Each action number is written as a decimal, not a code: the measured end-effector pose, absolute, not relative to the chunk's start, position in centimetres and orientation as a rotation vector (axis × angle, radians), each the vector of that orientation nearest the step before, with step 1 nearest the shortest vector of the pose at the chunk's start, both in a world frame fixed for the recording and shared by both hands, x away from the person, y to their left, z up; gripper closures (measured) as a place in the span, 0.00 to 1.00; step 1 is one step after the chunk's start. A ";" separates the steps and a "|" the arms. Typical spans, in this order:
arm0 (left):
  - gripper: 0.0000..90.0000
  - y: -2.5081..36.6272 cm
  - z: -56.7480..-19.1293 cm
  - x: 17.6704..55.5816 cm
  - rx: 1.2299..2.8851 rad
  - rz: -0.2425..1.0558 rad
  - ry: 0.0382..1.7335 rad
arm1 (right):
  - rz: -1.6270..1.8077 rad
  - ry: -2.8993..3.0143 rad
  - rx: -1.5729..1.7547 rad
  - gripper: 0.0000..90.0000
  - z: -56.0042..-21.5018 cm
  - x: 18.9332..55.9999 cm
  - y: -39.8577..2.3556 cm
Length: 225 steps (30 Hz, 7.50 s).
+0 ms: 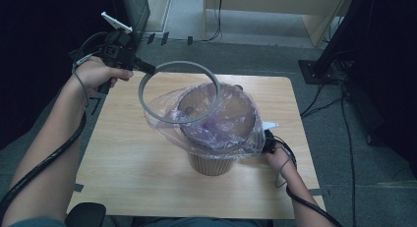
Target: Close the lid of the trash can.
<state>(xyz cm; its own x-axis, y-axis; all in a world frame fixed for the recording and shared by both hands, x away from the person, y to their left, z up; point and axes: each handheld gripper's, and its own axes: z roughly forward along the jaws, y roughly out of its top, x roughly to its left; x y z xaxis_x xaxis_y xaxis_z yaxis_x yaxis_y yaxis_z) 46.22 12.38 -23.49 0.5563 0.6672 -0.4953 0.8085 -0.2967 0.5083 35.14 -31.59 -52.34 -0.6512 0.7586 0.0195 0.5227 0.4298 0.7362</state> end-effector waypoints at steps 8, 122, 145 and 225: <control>0.94 10.8 -24.2 46.1 2.072 -0.263 1.143 | 1.054 2.372 1.103 0.15 -52.3 35.1 -31.6; 0.74 6.0 -24.7 42.7 2.160 -0.230 0.808 | 1.054 2.373 1.103 0.15 -52.3 35.1 -31.6; 0.61 10.0 -25.3 42.9 2.135 -0.063 0.870 | 1.055 2.373 1.104 0.15 -52.3 35.1 -31.6; 0.42 16.1 -41.5 42.8 2.028 0.106 1.104 | 1.055 2.372 1.104 0.15 -52.3 35.1 -31.6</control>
<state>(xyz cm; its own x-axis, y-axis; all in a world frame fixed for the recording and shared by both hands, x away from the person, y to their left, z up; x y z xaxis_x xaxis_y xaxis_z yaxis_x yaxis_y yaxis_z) 42.75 16.14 -41.50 0.6144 0.7357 -0.2850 0.6678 -0.2926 0.6845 35.13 -31.58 -52.34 -0.6507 0.7590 0.0200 0.5233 0.4292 0.7362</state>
